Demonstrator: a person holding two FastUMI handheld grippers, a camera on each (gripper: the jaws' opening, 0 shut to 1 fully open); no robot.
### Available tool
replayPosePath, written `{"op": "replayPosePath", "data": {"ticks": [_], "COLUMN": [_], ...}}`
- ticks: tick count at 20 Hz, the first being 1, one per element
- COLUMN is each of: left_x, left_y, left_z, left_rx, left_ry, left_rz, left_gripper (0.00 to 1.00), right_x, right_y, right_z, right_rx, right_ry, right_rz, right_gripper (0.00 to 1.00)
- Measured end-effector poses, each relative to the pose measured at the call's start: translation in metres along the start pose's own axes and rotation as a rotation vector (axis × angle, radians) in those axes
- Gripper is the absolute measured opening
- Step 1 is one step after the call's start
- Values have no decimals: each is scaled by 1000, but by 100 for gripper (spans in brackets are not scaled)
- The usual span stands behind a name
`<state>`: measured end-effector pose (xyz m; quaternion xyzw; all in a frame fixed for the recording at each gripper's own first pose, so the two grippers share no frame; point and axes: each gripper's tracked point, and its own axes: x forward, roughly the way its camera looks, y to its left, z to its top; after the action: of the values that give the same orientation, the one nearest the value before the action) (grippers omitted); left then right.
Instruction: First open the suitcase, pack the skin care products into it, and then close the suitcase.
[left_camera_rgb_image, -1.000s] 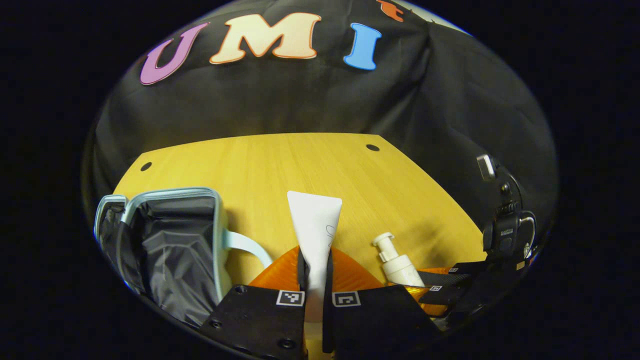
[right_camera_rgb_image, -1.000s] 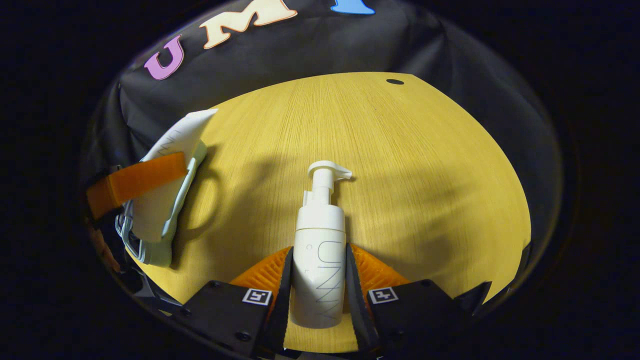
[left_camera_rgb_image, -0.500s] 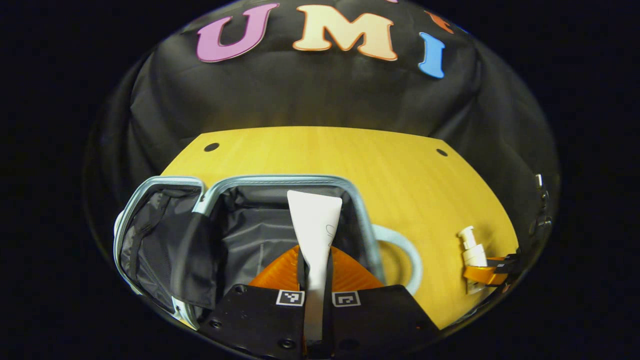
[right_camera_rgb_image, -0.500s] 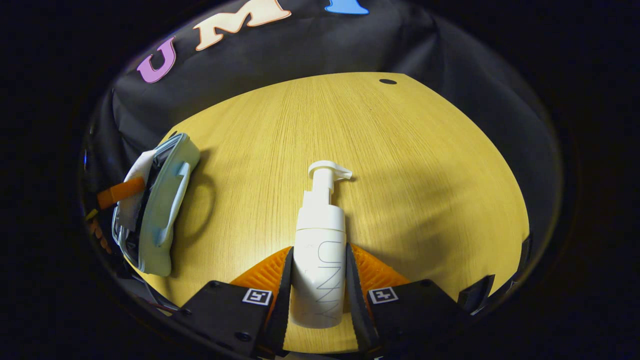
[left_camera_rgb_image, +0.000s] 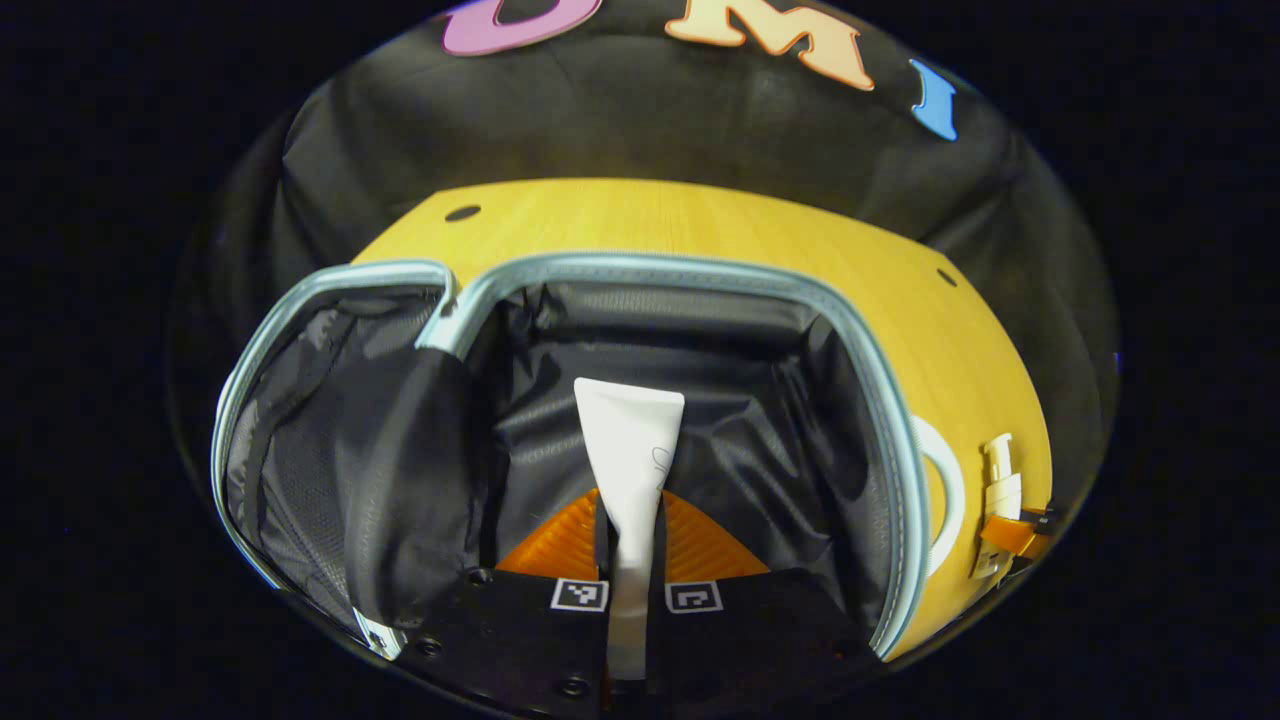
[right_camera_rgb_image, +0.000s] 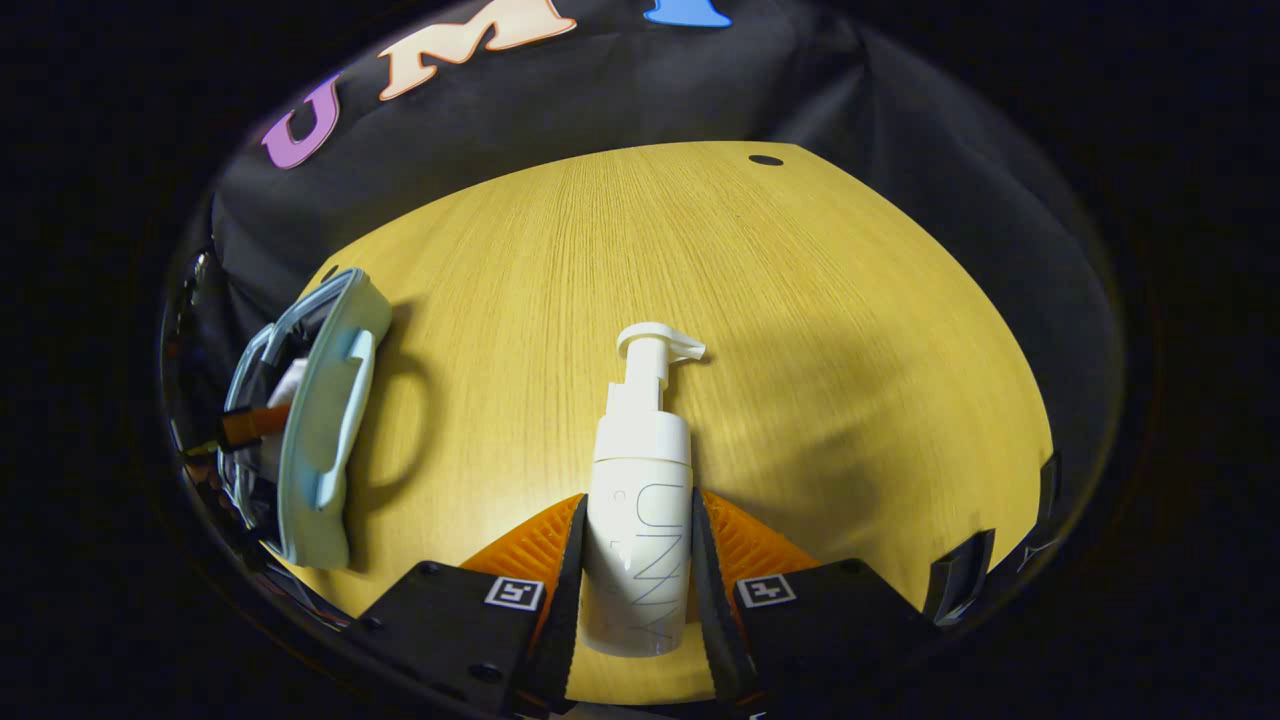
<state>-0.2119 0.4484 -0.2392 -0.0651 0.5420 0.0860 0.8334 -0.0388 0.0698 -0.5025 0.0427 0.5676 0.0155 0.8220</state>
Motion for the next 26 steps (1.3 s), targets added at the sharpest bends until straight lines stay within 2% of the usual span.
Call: {"op": "replayPosePath", "data": {"ticks": [2,4,5,8,9,14,18,21,26], "left_x": [5,2,-2,-26,-36,-84,-113,-126,-140], "left_y": [1,3,5,8,10,53,119,166,220], "left_z": [7,9,12,30,36,58,59,46,23], "left_rx": [-20,-37,-31,-1,-1,-76,-119,-159,-243], "left_ry": [-16,-25,-40,-122,-154,-262,-312,-310,-297], "left_rz": [-16,-22,-19,-31,-38,-22,74,157,246], "left_gripper": [14,18,27,72,82,81,81,81,81], "right_x": [-15,-39,-51,-66,-67,-63,-52,-40,-12], "right_y": [4,12,22,77,99,180,231,254,274], "right_z": [17,38,48,65,63,49,36,24,-4], "right_rx": [11,29,44,56,47,-9,-58,-101,-175], "right_ry": [-40,-77,-90,-96,-85,-21,18,65,134], "right_rz": [25,70,102,202,233,339,386,382,314], "right_gripper": [55,55,55,55,55,54,55,55,54]}}
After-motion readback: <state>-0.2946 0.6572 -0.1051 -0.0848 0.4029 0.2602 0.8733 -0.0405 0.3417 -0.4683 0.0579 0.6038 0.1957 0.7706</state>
